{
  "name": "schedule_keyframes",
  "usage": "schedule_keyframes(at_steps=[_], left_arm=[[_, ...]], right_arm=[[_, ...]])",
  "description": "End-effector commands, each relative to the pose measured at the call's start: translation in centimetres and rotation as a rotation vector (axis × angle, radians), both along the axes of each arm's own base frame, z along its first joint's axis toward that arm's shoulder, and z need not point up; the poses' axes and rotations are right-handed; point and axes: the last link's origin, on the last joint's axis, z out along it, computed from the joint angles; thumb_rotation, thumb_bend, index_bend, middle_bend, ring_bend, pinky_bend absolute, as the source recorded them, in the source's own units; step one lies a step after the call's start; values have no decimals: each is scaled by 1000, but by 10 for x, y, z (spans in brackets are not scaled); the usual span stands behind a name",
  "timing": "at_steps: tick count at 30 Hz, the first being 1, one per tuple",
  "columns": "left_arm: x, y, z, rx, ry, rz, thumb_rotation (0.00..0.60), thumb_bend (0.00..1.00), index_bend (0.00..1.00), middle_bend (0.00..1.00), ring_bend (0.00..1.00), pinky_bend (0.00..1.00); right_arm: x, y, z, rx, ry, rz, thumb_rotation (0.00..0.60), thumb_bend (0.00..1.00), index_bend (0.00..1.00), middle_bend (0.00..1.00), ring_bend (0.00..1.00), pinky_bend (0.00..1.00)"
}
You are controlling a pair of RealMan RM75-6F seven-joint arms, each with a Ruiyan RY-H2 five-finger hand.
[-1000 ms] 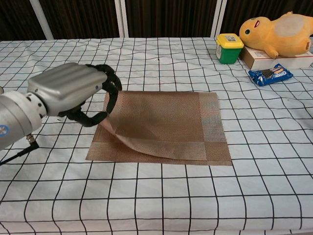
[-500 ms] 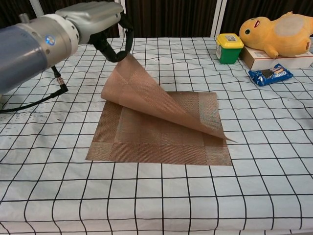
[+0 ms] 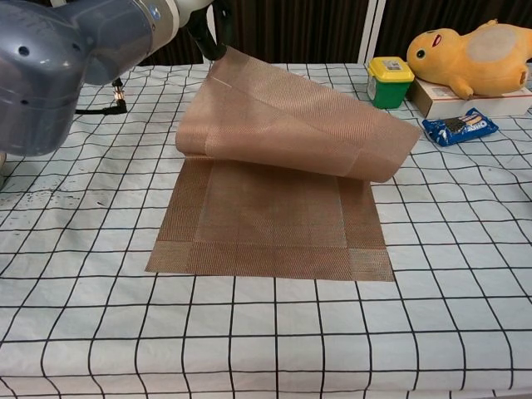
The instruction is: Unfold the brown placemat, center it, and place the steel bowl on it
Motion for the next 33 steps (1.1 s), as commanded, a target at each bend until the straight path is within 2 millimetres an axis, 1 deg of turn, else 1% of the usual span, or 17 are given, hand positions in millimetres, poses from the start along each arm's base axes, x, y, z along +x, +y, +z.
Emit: schedule_keyframes(at_steps=[1, 7, 10, 12, 15, 17, 19, 22, 25, 28, 33], left_arm=[[3, 16, -3, 34, 46, 25, 600, 453, 549, 228, 64, 149], [-6, 38, 3, 94, 92, 70, 600, 453, 549, 228, 64, 149], [-8, 43, 3, 106, 115, 77, 600, 453, 539, 224, 64, 149], [-11, 47, 2, 114, 135, 83, 600, 446, 516, 216, 64, 148], [-16, 50, -1, 114, 154, 99, 600, 390, 438, 175, 63, 139], [-18, 51, -3, 113, 167, 107, 600, 348, 370, 148, 60, 128], [-20, 53, -2, 124, 185, 105, 600, 313, 287, 127, 56, 119], [-22, 54, 1, 141, 194, 101, 600, 269, 197, 112, 55, 111], [-24, 56, 6, 157, 190, 100, 600, 228, 163, 108, 54, 109], [-26, 55, 10, 158, 182, 95, 600, 187, 150, 107, 54, 108], [-28, 47, 12, 116, 191, 40, 600, 119, 125, 88, 30, 95]], right_arm=[[0, 0, 0, 3, -7, -8, 600, 99, 52, 22, 65, 202], [0, 0, 0, 13, -14, -15, 600, 99, 53, 22, 65, 202], [0, 0, 0, 15, -16, -19, 600, 99, 54, 22, 65, 202], [0, -1, 0, 15, -19, -23, 600, 99, 54, 22, 65, 202], [-1, -1, 1, 16, -21, -26, 600, 99, 55, 22, 65, 202], [-1, -1, 1, 17, -22, -28, 600, 99, 55, 22, 65, 202], [-1, -1, 1, 17, -23, -30, 600, 99, 55, 22, 65, 202], [-1, -1, 2, 18, -25, -30, 600, 99, 55, 22, 65, 202], [-1, 0, 2, 19, -26, -30, 600, 100, 55, 22, 65, 202], [-1, 0, 2, 19, -25, -28, 600, 99, 55, 22, 65, 202], [-1, 0, 2, 18, -22, -26, 600, 99, 55, 22, 65, 202]])
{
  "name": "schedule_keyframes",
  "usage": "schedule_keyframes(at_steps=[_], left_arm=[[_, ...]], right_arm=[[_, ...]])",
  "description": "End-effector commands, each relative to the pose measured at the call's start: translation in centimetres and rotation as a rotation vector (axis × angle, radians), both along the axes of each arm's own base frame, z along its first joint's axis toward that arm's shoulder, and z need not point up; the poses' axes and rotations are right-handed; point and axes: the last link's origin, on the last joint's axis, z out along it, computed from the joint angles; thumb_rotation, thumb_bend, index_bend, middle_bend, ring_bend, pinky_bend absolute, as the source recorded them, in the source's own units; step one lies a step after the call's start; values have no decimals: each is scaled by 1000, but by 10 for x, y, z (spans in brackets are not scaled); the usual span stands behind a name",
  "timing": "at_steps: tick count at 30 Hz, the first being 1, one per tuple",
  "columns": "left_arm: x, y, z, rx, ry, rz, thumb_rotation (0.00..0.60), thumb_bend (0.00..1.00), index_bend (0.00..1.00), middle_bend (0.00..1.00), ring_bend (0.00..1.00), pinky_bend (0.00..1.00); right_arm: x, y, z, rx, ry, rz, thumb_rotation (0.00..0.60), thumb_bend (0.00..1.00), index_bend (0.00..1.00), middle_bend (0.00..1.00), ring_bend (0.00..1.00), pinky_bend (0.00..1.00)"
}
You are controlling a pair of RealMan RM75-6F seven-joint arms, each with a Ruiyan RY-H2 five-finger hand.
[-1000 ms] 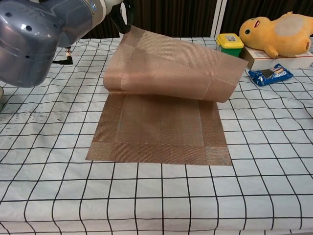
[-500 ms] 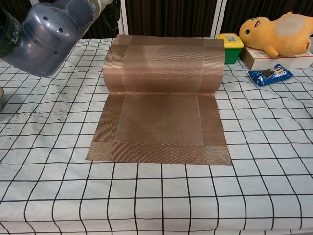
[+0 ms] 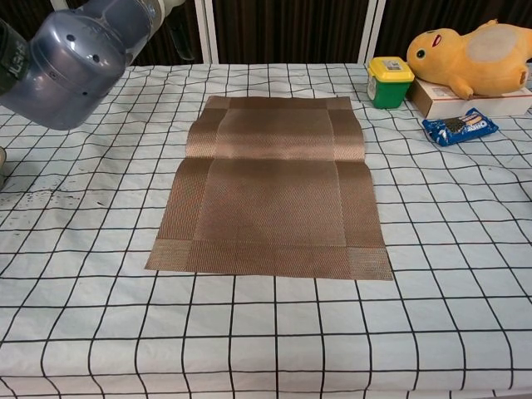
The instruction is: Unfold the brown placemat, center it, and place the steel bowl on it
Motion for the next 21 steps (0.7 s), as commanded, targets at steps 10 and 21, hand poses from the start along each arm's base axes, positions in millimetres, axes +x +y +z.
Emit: schedule_keyframes(at_steps=[10, 21], left_arm=[[-24, -54, 27, -233, 165, -224, 600, 113, 97, 82, 24, 86], [-58, -121, 83, -179, -3, -235, 600, 42, 95, 75, 25, 77]], right_arm=[[1, 1, 0, -6, 2, 10, 600, 99, 55, 22, 65, 202], [2, 1, 1, -21, 8, 27, 600, 99, 55, 22, 65, 202]])
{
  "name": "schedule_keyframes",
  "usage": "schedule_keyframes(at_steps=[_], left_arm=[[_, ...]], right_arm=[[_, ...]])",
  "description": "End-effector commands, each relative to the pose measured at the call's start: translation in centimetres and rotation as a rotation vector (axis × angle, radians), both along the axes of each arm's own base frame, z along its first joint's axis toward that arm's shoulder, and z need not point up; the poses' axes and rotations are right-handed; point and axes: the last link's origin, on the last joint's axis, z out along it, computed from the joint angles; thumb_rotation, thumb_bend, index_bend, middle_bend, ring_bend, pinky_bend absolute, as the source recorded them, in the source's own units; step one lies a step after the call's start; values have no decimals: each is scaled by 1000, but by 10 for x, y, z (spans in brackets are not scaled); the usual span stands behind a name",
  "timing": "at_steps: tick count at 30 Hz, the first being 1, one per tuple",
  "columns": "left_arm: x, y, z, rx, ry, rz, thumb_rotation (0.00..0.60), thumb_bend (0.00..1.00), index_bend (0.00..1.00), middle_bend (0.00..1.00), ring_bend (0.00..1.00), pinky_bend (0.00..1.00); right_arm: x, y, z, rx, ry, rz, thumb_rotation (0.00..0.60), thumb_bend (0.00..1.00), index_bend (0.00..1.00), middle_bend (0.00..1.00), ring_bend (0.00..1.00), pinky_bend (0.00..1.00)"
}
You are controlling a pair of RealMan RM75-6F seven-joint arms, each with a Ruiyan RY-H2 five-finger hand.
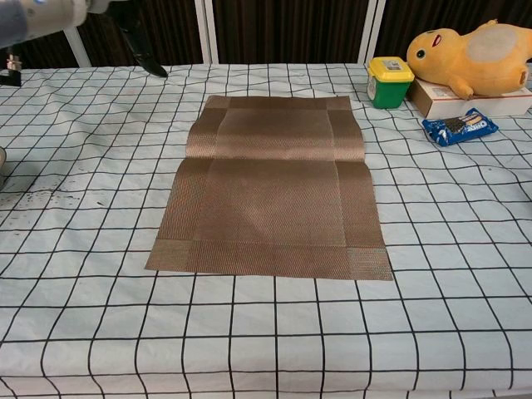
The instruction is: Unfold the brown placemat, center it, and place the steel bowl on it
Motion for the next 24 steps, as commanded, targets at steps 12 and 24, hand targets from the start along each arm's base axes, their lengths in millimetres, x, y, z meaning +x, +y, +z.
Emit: schedule_keyframes(at_steps=[12, 24], left_arm=[[-124, -118, 82, 126, -225, 206, 600, 39, 95, 70, 25, 75], [-191, -171, 97, 207, -347, 317, 600, 38, 93, 69, 25, 75]], right_arm=[[1, -1, 1, -20, 35, 21, 600, 33, 62, 23, 64, 202], [29, -18, -14, 99, 155, 317, 600, 0, 147, 44, 67, 201]])
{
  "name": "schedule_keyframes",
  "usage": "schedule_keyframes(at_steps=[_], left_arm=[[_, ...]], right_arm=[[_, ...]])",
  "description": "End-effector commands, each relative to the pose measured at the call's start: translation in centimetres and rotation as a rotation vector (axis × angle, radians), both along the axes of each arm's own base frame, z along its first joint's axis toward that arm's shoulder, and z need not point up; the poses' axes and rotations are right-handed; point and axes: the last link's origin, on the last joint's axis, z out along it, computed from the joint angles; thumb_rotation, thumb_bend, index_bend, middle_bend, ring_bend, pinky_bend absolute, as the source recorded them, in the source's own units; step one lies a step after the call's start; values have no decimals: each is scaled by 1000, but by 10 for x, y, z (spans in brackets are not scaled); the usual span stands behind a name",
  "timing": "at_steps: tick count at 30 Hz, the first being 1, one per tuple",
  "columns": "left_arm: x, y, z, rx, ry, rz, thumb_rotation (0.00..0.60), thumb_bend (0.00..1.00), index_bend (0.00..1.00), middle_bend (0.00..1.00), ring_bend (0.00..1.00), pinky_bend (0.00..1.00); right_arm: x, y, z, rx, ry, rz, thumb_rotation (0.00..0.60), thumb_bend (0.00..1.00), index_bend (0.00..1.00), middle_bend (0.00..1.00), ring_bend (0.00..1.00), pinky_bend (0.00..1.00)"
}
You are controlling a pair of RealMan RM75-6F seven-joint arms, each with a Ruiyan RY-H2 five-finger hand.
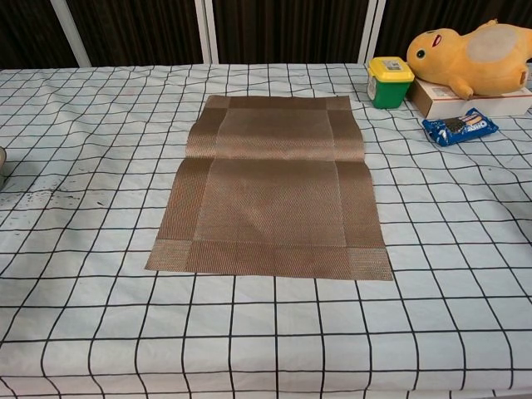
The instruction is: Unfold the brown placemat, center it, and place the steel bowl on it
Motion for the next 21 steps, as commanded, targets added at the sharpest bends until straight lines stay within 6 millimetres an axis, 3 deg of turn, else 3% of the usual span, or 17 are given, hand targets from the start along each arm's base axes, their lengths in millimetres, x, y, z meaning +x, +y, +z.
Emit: schedule_keyframes(at_steps=[1, 10, 14, 21], left_arm=[[-12, -9, 3, 25, -28, 4, 600, 38, 91, 69, 25, 75], [-17, -7, 4, 34, -67, -6, 600, 39, 85, 67, 25, 76], [-17, -6, 3, 40, -72, -16, 600, 38, 84, 66, 25, 76], [-18, -4, 4, 53, -81, -15, 600, 39, 81, 64, 25, 76]], right_arm=[[15, -17, -10, 63, 70, 140, 600, 0, 147, 44, 68, 201], [52, -61, -52, 215, 171, 407, 600, 0, 161, 60, 75, 205], [60, -67, -70, 267, 171, 476, 600, 0, 209, 95, 103, 210], [68, -67, -101, 343, 157, 528, 600, 0, 210, 96, 104, 210]])
